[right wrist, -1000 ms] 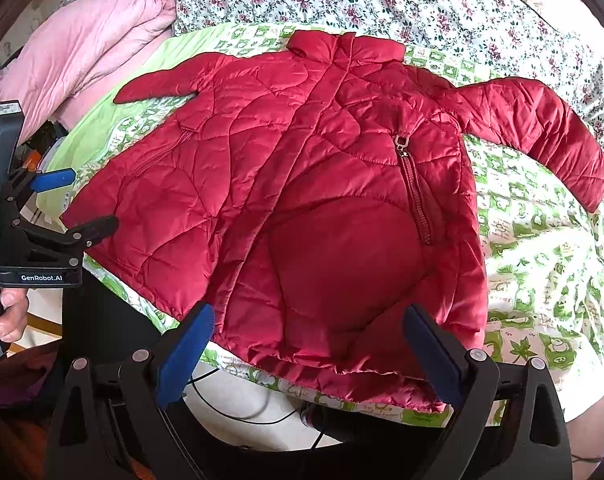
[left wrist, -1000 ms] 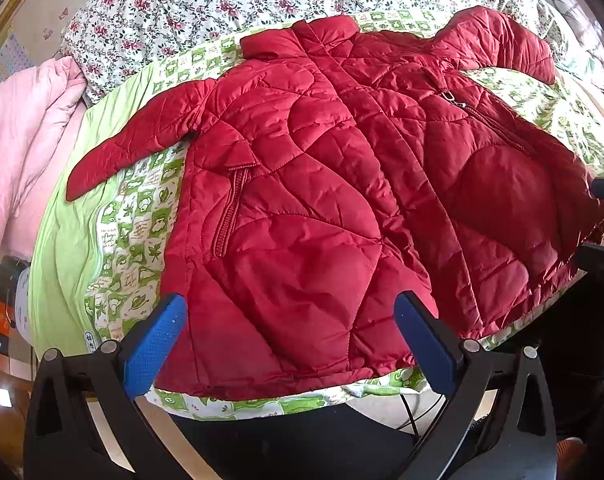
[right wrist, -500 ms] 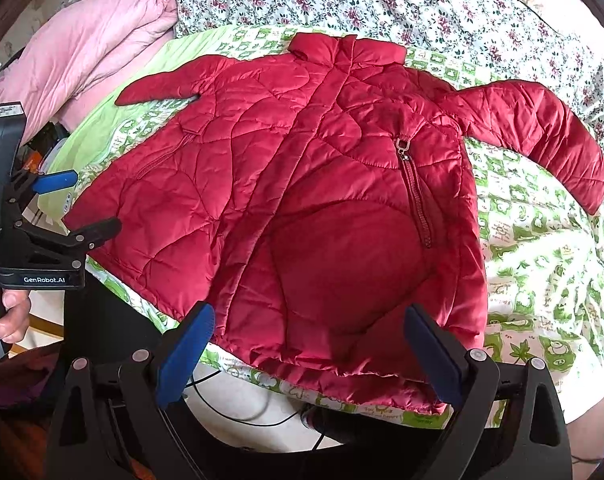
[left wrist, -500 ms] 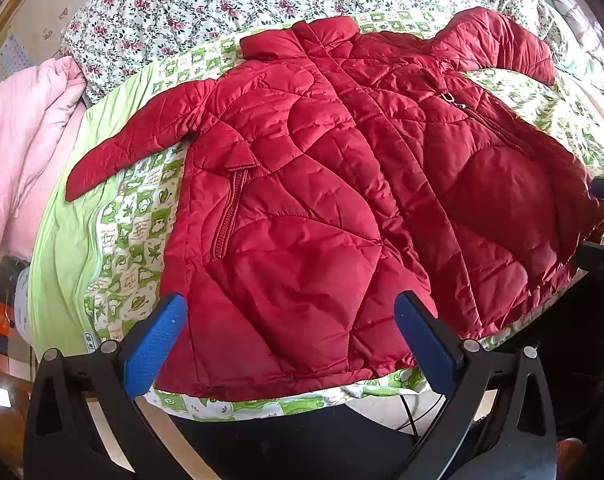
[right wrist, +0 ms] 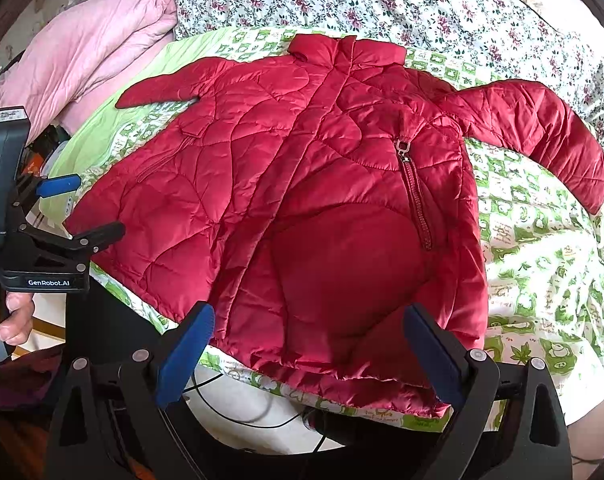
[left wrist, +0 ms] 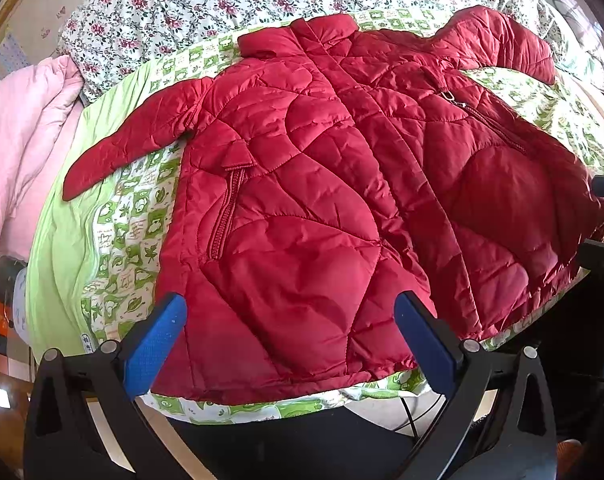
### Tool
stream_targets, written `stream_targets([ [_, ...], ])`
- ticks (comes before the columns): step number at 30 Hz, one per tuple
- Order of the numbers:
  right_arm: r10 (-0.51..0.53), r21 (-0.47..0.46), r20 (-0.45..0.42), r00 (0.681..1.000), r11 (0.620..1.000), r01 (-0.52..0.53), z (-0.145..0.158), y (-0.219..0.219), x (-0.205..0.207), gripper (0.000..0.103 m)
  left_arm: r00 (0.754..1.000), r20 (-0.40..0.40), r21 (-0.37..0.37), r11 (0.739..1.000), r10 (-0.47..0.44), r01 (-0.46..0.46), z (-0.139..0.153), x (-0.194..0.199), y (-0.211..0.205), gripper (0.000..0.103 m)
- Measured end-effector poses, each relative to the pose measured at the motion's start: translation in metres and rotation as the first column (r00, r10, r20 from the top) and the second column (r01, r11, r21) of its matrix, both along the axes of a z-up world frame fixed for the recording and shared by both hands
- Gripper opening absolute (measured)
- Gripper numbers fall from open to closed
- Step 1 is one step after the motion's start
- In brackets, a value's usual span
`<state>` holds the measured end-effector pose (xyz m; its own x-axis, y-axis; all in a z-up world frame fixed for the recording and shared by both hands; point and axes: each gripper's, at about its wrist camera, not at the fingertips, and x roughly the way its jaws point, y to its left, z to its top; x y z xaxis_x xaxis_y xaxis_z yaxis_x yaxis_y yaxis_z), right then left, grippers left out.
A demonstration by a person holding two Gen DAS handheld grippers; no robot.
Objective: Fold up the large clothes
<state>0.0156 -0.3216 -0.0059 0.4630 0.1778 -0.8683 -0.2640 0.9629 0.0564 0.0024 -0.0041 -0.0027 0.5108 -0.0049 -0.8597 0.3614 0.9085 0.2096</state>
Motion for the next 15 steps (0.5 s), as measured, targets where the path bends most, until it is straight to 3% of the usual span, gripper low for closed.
stream_targets([
  [10, -0.012, -0.002, -0.06, 0.998, 1.0, 0.012, -0.004, -0.005, 0.006, 0.096, 1.0, -0.025, 0.024, 1.0, 0.003, -0.002, -0.003, 0.003, -0.002, 0.103],
  [15, -0.071, 0.03, -0.064, 0.995, 0.997, 0.074, -0.005, -0.021, 0.014, 0.096, 0.999, 0.032, -0.048, 0.999, 0.009, -0.007, -0.005, 0.015, 0.002, 0.103],
])
